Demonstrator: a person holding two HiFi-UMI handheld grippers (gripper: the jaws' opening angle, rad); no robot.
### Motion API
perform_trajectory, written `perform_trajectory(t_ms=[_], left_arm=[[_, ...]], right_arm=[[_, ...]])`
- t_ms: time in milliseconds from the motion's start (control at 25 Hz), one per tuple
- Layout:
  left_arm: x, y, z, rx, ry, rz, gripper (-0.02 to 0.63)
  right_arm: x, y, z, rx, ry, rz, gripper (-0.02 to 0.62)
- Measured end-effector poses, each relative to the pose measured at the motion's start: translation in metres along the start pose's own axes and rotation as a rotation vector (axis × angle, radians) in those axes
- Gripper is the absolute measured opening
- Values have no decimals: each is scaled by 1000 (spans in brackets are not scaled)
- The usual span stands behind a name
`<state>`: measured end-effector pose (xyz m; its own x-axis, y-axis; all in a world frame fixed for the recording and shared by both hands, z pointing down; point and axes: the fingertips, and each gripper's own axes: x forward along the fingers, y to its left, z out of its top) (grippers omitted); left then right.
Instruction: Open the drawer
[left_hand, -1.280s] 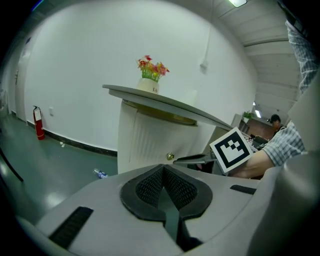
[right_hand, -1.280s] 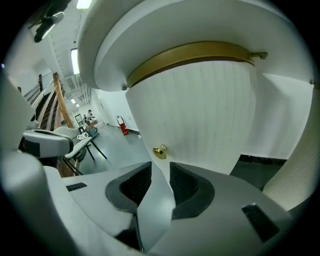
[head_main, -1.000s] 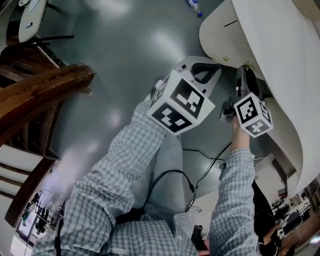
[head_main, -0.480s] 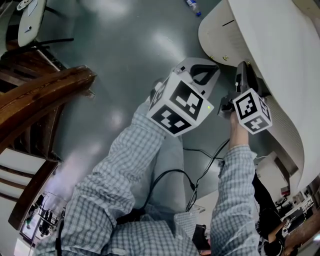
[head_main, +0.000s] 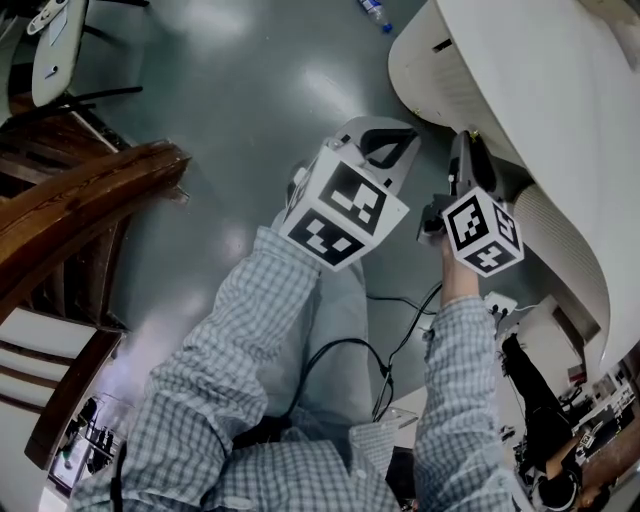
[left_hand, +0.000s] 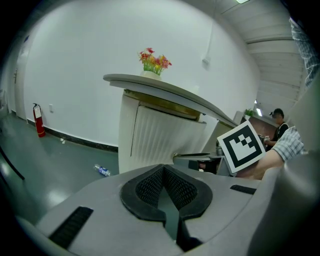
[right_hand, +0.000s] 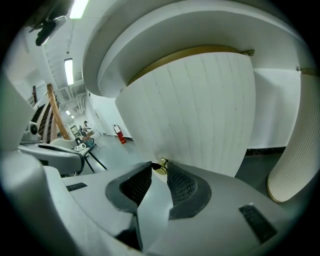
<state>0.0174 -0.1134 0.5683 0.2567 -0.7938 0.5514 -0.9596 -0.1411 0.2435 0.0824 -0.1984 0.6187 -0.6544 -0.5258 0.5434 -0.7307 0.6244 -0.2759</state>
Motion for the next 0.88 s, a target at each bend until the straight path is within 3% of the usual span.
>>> perform_trajectory(t_ms=[880], left_arm=[[-30, -9, -21, -3, 68, -24, 3]], right_arm=[[-47, 37, -53, 11, 82, 22, 91]])
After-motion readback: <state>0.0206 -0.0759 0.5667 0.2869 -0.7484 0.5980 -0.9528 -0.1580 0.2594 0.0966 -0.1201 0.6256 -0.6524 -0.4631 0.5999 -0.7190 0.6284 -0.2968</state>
